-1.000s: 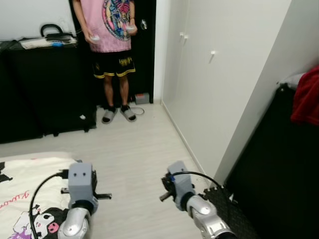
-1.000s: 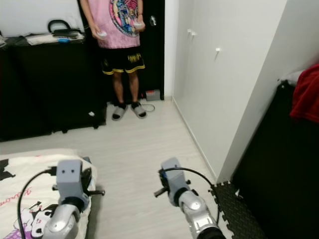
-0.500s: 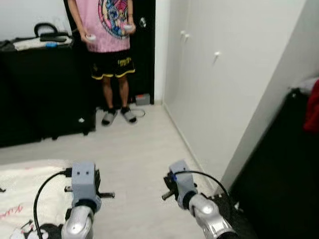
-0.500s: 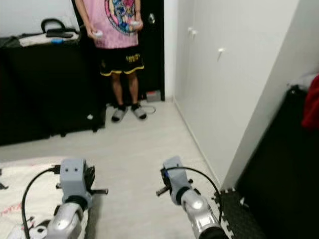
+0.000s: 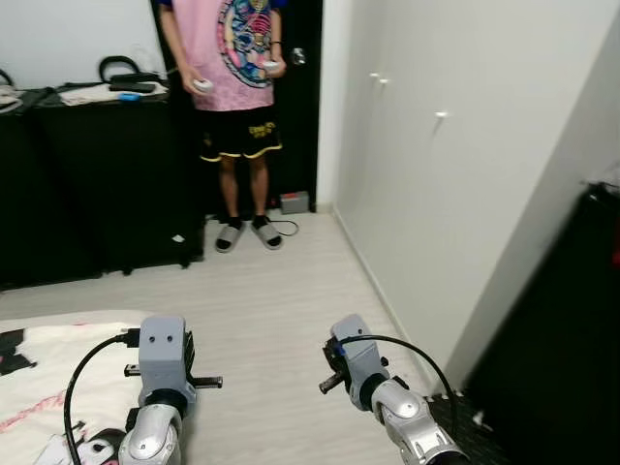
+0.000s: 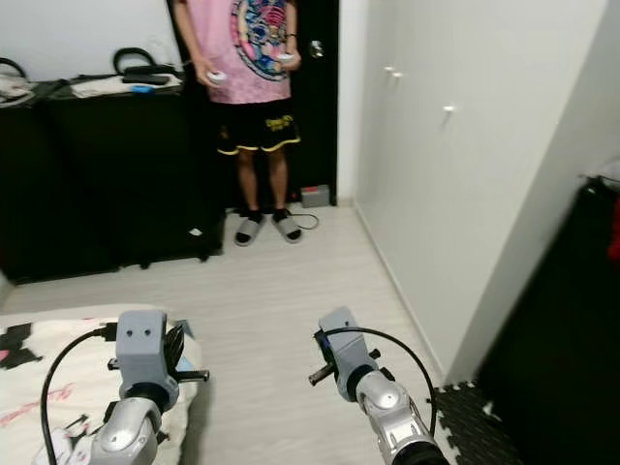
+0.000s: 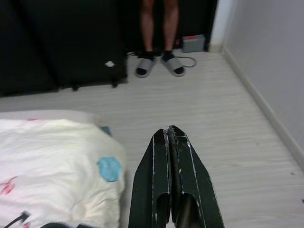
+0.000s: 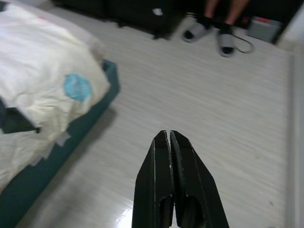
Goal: Clean up the room
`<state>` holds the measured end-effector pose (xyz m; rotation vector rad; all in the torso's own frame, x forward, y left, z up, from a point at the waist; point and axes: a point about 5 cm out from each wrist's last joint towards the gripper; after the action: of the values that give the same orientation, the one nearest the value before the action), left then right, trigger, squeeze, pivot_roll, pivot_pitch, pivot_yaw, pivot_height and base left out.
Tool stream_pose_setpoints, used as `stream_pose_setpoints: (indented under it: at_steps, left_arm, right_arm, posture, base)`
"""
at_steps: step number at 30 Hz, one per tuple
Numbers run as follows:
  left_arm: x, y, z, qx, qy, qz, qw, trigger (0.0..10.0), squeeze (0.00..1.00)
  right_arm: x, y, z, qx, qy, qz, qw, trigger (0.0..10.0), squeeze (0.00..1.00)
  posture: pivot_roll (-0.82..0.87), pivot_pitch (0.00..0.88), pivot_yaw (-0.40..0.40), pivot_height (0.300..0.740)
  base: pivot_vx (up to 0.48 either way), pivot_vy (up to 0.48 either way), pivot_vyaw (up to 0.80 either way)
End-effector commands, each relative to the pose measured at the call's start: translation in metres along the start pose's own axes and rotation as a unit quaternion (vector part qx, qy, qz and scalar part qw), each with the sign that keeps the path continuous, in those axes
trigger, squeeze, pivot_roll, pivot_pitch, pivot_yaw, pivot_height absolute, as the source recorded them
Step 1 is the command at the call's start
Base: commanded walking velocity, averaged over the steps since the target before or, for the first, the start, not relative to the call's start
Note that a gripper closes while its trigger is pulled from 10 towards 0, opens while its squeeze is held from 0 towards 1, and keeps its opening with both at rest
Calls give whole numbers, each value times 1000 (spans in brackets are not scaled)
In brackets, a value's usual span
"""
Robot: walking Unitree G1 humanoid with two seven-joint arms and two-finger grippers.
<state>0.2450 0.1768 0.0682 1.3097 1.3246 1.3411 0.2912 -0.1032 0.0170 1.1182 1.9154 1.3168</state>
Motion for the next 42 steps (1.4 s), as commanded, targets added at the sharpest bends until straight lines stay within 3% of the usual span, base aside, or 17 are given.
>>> stream_pose_setpoints:
  at_steps: [1, 42]
  left_arm:
    - [2, -5, -1, 11, 4, 9, 1000, 10000, 0]
    - [4, -8, -3, 17, 4, 6, 1000, 10000, 0]
  right_arm:
    - [2, -1, 0, 2, 6, -4, 1000, 10000, 0]
    - [4, 0, 2, 4, 15, -13, 1000, 10000, 0]
  posture:
    - [-23, 0, -13, 740]
    - [-17, 0, -23, 740]
  base:
    - [0, 0, 800]
    - [0, 0, 800]
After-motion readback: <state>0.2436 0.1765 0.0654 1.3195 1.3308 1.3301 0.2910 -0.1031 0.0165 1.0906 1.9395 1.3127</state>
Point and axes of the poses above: a point about 5 cm out from each wrist's last joint towards the gripper, its own z axis pointing out of the wrist towards the gripper, its own y axis along the axis of the wrist's last joint, x = y × z, and after that the axes turned 7 degrees about z, right-handed
